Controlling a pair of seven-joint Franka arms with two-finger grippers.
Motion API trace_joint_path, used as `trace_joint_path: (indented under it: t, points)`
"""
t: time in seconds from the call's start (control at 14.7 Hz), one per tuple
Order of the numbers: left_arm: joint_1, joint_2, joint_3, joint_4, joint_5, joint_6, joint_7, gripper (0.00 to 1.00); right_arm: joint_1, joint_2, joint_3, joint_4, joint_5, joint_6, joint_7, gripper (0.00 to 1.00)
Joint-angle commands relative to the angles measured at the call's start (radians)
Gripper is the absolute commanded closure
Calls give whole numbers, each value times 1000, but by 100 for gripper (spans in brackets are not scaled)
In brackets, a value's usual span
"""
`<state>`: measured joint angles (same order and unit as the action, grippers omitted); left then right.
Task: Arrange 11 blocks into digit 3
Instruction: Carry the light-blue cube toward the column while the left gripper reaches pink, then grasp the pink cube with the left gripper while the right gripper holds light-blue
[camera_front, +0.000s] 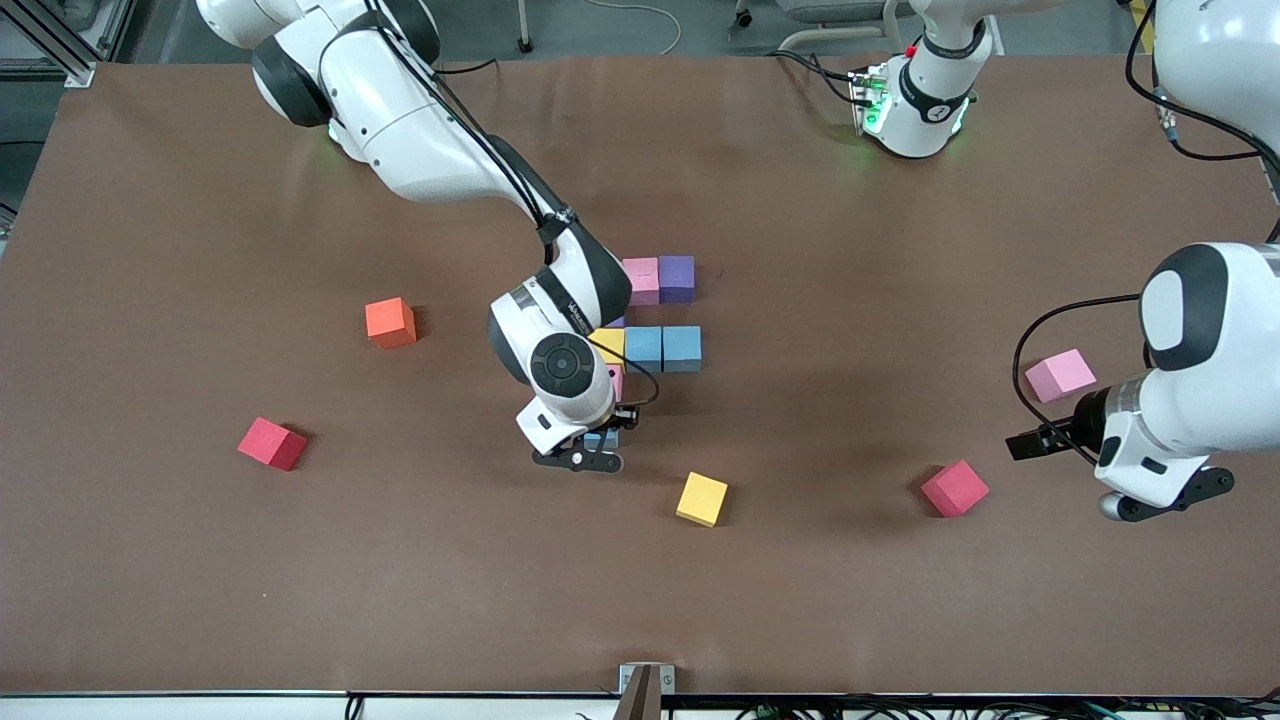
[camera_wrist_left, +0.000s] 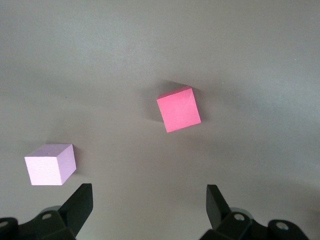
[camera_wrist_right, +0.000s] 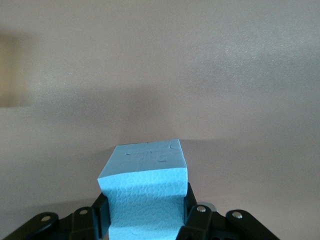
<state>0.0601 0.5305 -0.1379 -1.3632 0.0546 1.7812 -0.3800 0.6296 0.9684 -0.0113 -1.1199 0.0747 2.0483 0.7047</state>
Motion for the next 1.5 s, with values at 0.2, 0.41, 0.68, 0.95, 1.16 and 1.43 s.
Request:
trace_joint_path:
  t: [0.2,0.41,0.68,0.95,1.16,1.43]
  points:
    - [-11,114,8,12,-12,115,-101,0,13,19,-4,28,8,-10,19,100]
    - [-17,154,8,12,-9,156,-146,0,19,21,-4,28,10,-8,18,100]
    - [-16,195,6,12,-18,210,-201,0,19,24,-4,28,8,-2,16,100]
    - [-16,230,8,12,-19,253,-238,1,19,27,-4,28,8,0,12,99]
    - [-14,256,8,12,-15,276,-260,1,21,32,-4,26,8,33,16,1]
    - [-13,285,8,9,-10,303,-273,1,22,41,-6,26,5,64,6,0]
